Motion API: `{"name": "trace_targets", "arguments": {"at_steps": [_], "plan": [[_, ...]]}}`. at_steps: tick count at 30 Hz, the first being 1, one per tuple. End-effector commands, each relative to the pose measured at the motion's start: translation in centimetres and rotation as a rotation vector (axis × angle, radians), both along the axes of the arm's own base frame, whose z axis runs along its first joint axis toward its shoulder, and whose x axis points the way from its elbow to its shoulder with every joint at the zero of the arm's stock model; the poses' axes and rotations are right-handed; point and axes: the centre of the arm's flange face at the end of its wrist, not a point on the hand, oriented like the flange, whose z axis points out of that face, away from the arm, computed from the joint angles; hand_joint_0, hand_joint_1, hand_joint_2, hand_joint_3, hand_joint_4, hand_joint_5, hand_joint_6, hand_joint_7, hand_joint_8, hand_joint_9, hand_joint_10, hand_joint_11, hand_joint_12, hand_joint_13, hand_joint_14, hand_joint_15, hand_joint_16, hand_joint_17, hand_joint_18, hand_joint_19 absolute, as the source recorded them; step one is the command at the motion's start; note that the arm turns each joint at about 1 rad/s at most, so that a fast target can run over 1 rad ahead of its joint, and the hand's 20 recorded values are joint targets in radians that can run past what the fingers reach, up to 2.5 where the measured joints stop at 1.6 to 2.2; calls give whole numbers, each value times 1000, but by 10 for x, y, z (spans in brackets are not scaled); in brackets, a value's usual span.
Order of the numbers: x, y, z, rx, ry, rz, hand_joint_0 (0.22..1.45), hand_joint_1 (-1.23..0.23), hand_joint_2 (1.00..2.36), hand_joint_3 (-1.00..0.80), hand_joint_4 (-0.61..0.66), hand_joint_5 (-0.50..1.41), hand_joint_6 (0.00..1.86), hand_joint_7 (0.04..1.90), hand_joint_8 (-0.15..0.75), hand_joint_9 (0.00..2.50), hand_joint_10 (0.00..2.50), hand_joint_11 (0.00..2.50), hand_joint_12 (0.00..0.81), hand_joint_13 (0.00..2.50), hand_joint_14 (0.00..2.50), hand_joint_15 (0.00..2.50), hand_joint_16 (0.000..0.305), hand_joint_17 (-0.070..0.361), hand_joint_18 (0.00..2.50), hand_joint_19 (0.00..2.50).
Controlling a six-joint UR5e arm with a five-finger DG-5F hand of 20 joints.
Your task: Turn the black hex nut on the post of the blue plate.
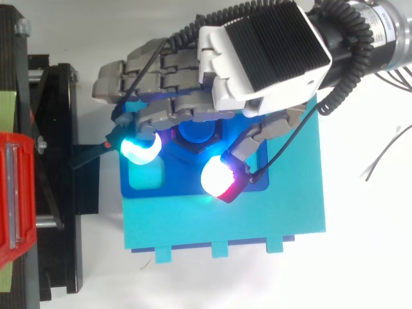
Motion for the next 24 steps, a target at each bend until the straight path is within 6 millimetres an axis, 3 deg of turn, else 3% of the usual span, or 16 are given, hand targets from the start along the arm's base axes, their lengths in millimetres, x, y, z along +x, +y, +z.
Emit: {"name": "trace_targets", "arguments": {"at_steps": [1,17,24], "plan": [[0,-1,0,1,-2,-1,439,-953,1000,-500,265,-264,504,927,267,151,2,40,393,209,3,95,56,125,318,320],[-1,-6,0,0,-6,-8,420,-918,1000,-500,299,-253,503,960,271,166,0,34,401,228,5,105,57,129,330,330],[0,-7,2,-1,-18,-8,470,-883,1000,-500,281,-253,504,966,256,165,0,45,382,220,4,109,54,121,309,343]]}}
